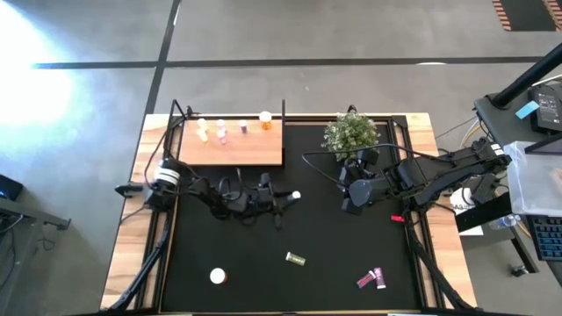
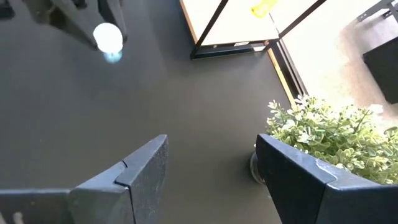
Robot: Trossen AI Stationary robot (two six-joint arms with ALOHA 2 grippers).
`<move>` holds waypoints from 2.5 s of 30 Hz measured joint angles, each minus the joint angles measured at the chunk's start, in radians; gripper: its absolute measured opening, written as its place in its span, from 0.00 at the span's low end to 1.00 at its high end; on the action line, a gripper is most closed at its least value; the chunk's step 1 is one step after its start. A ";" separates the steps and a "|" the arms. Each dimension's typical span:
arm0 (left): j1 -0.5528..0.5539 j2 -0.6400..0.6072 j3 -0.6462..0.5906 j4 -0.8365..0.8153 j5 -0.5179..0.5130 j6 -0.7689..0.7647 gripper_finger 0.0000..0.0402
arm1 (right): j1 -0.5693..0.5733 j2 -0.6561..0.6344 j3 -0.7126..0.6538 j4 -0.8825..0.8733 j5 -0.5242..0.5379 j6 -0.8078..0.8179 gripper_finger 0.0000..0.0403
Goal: Pick and place medicine bottles onto shelf by color
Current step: Put the top blue medicine bottle on the shelf aligned with the other blue medicine bottle
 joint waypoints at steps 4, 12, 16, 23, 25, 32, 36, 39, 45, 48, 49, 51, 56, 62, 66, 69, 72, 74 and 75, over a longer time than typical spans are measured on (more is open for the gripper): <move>-0.001 0.055 0.072 0.000 0.041 -0.001 0.25 | 0.000 0.000 0.000 0.000 0.000 0.000 0.58; 0.000 0.166 0.199 0.001 0.103 -0.007 0.25 | 0.000 0.000 0.000 0.000 0.000 0.000 0.58; 0.000 0.208 0.234 0.000 0.106 -0.013 0.25 | 0.000 0.000 0.000 0.000 0.000 0.000 0.58; -0.003 0.257 0.274 -0.003 0.107 -0.035 0.25 | 0.000 0.000 0.000 0.000 0.000 0.000 0.58; -0.006 0.263 0.276 -0.003 0.107 -0.034 0.25 | 0.000 0.000 0.000 0.000 0.000 0.000 0.58; -0.017 0.233 0.273 -0.003 0.189 -0.034 0.25 | 0.000 0.000 0.000 0.000 0.000 0.000 0.58; -0.017 0.187 0.273 -0.003 0.254 -0.034 0.25 | 0.000 0.000 0.000 0.000 0.000 0.000 0.58; -0.017 0.138 0.273 -0.004 0.297 -0.028 0.25 | 0.000 0.000 0.000 0.000 0.000 -0.009 0.58; -0.017 0.049 0.269 -0.012 0.316 0.020 0.25 | 0.000 0.000 0.000 0.000 0.000 -0.374 0.58; -0.017 0.003 0.261 -0.040 0.317 0.021 0.25 | 0.000 0.000 0.000 0.001 0.000 -0.508 0.58; -0.017 -0.012 0.256 -0.054 0.317 0.023 0.25 | 0.000 0.000 0.000 0.006 0.000 -0.521 0.58; -0.016 -0.036 0.251 -0.074 0.316 0.027 0.25 | 0.000 0.000 0.000 0.036 0.000 -0.473 0.58; -0.016 -0.079 0.237 -0.088 0.316 0.070 0.25 | 0.000 0.008 -0.002 0.195 0.000 -0.231 0.58; -0.015 -0.122 0.225 -0.097 0.316 0.080 0.25 | 0.000 0.008 0.004 0.442 -0.001 -0.257 0.58; -0.015 -0.167 0.194 -0.097 0.316 0.082 0.25 | 0.000 0.008 0.007 0.530 -0.006 -0.107 0.58; -0.015 -0.211 0.155 -0.104 0.316 0.112 0.25 | 0.000 0.009 0.007 0.495 -0.013 0.018 0.58; -0.015 -0.258 0.114 -0.094 0.316 0.132 0.25 | 0.000 0.013 0.005 0.448 -0.045 0.090 0.58; -0.015 -0.289 0.089 -0.098 0.316 0.134 0.25 | 0.000 0.016 0.005 0.442 -0.055 0.117 0.58; -0.015 -0.305 0.076 -0.099 0.315 0.134 0.25 | 0.001 0.018 0.004 0.440 -0.060 0.126 0.58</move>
